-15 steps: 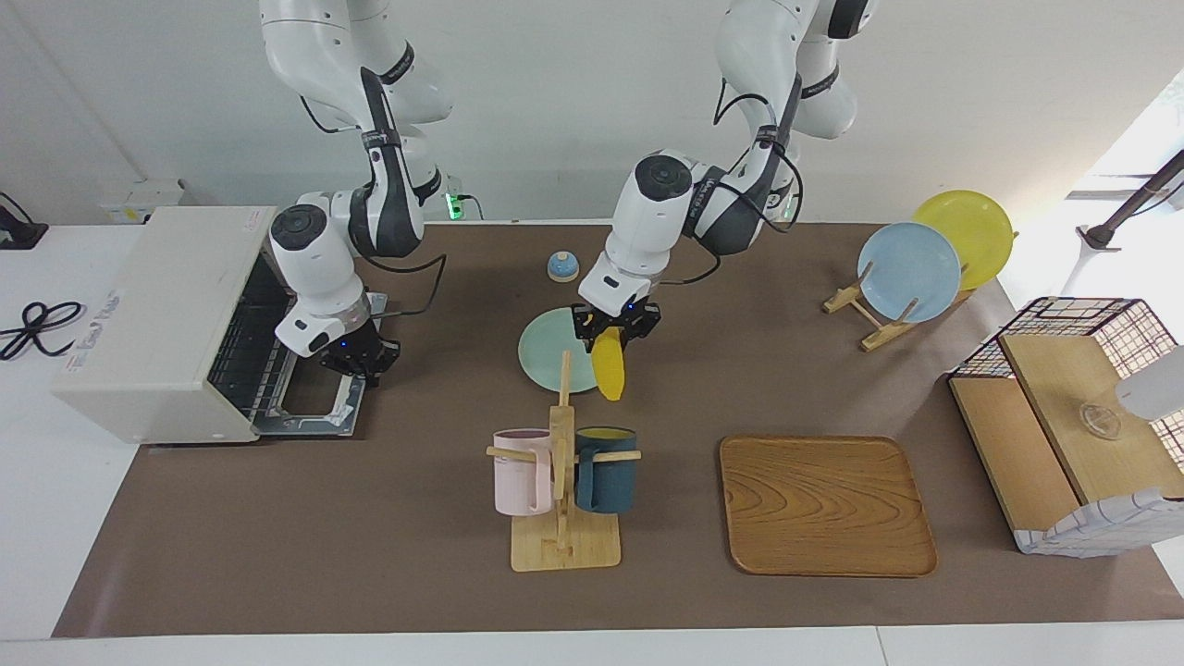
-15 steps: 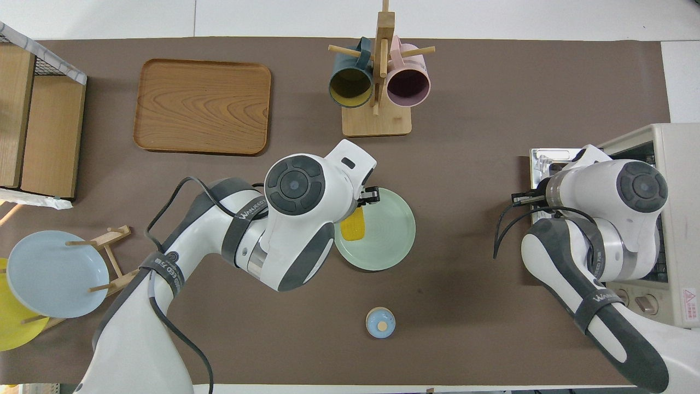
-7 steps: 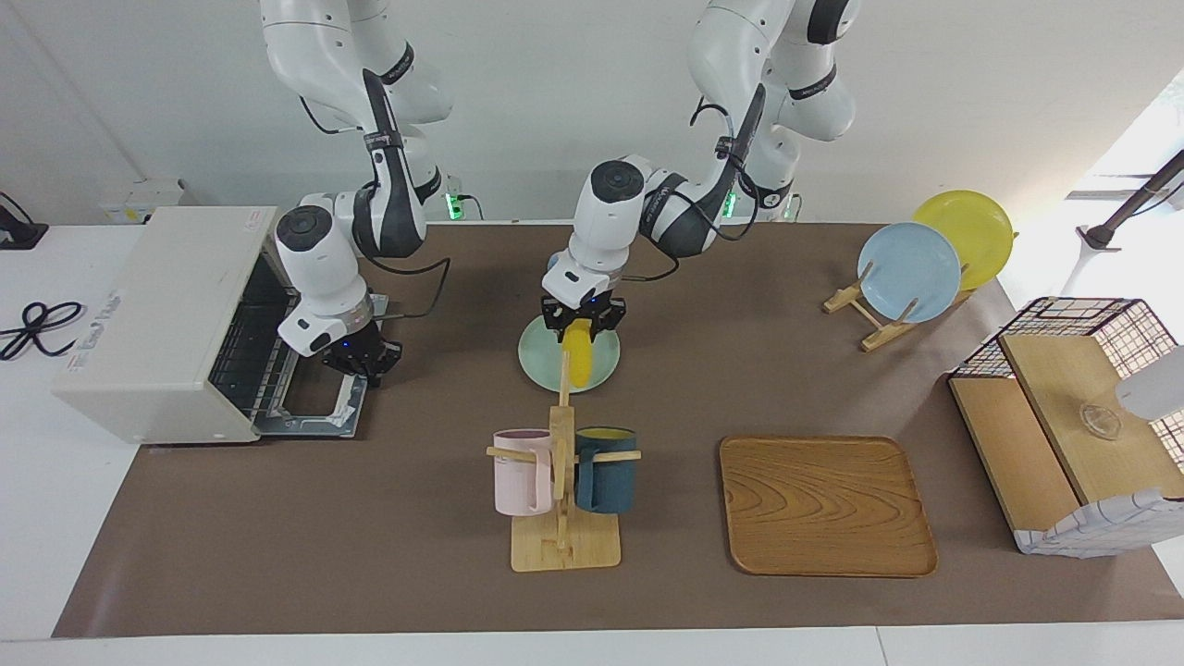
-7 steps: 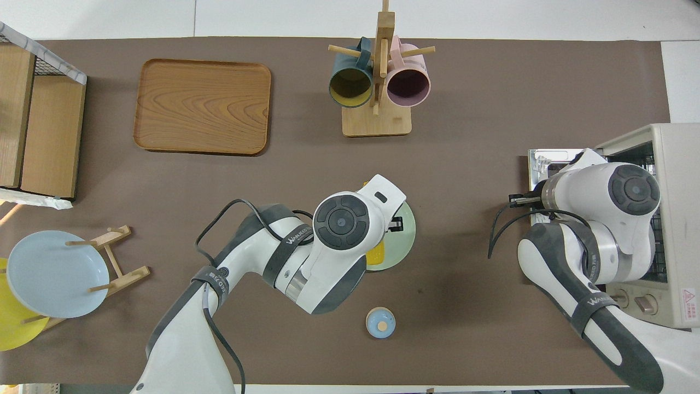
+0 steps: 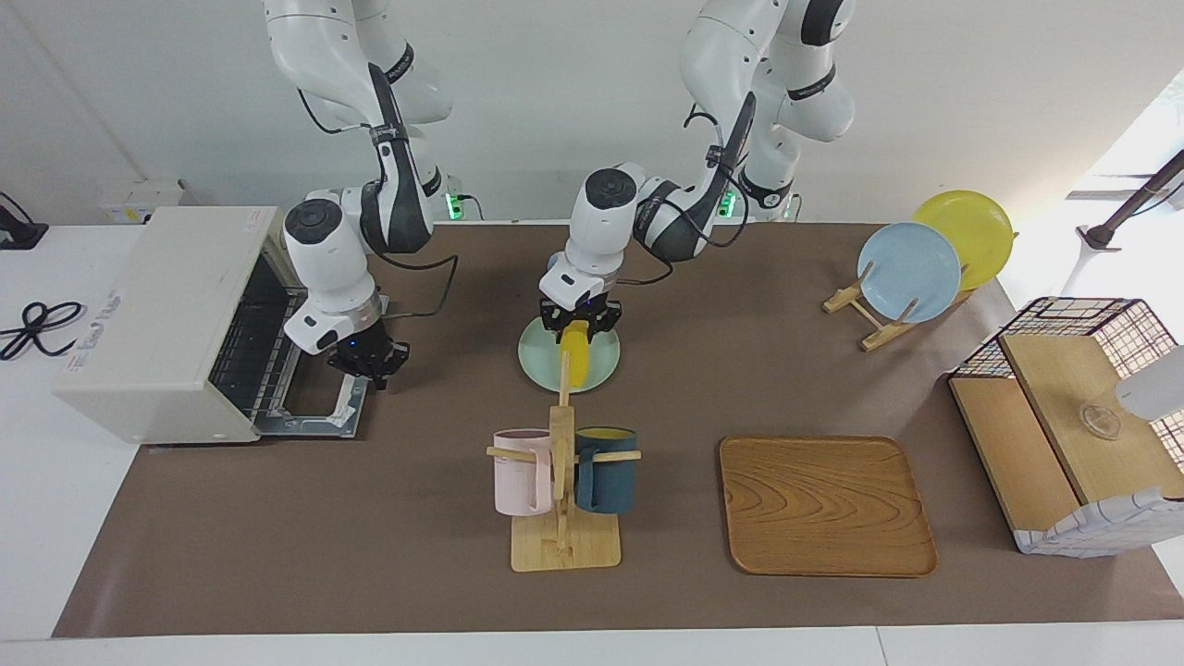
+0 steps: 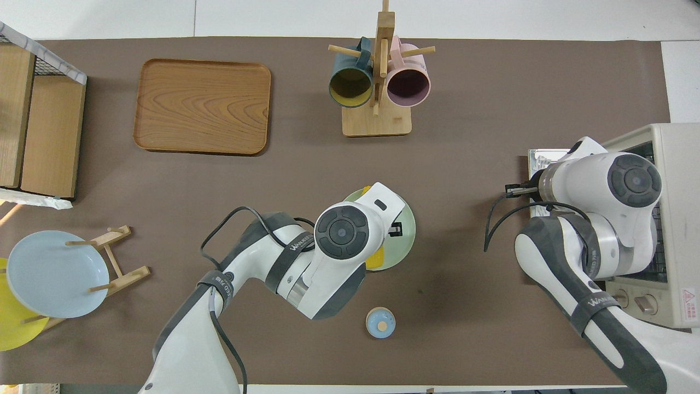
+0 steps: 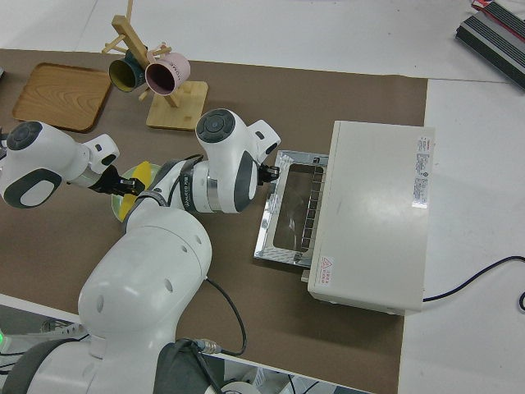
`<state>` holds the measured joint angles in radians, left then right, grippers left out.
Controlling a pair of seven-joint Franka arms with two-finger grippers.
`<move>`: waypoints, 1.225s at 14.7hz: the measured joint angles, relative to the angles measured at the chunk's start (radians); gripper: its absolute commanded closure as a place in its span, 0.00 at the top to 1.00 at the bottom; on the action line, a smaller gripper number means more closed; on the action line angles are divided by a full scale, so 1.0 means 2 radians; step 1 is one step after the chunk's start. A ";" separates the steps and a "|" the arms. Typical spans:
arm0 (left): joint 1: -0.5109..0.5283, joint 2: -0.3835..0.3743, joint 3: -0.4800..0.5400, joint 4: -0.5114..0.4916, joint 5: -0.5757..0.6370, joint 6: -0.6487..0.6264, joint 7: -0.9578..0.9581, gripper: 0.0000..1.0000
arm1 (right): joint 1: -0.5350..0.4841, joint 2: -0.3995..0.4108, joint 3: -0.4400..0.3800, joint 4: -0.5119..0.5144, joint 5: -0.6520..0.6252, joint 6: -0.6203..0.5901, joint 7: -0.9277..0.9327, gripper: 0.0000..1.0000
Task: Put corn in oven
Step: 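Release the corn on the plate while the right gripper moves toward it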
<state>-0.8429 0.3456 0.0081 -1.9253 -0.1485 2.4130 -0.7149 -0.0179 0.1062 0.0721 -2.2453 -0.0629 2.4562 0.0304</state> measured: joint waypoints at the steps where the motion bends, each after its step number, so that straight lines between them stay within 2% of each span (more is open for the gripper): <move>1: 0.000 0.000 0.001 0.000 0.000 0.001 0.000 0.62 | 0.000 -0.003 0.000 0.014 0.000 -0.020 0.000 0.24; 2: 0.000 0.000 0.003 0.000 0.001 0.001 0.000 0.92 | 0.000 -0.007 0.001 0.030 0.000 -0.047 0.000 0.49; 3: 0.000 0.000 0.004 0.000 0.002 0.002 0.000 1.00 | 0.000 -0.010 0.001 0.047 0.000 -0.076 0.000 0.97; 5: 0.001 0.000 0.006 0.000 0.003 0.002 0.000 1.00 | -0.001 -0.014 0.001 0.073 0.000 -0.117 0.000 1.00; 10: 0.032 -0.009 0.010 0.003 0.014 -0.002 0.014 1.00 | -0.001 -0.020 0.002 0.083 0.008 -0.147 0.000 1.00; 14: 0.112 -0.055 0.013 0.028 0.016 -0.084 0.088 1.00 | -0.001 -0.023 0.013 0.107 0.025 -0.187 0.000 1.00; 18: 0.209 -0.096 0.016 0.069 0.017 -0.176 0.185 1.00 | -0.001 -0.021 0.045 0.150 0.026 -0.233 0.018 1.00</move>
<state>-0.4246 0.1546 0.0405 -1.7874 -0.1147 2.0609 -0.3455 -0.0201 0.0649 0.1613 -1.9457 -0.0107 1.9907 0.0662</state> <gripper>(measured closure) 0.000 0.000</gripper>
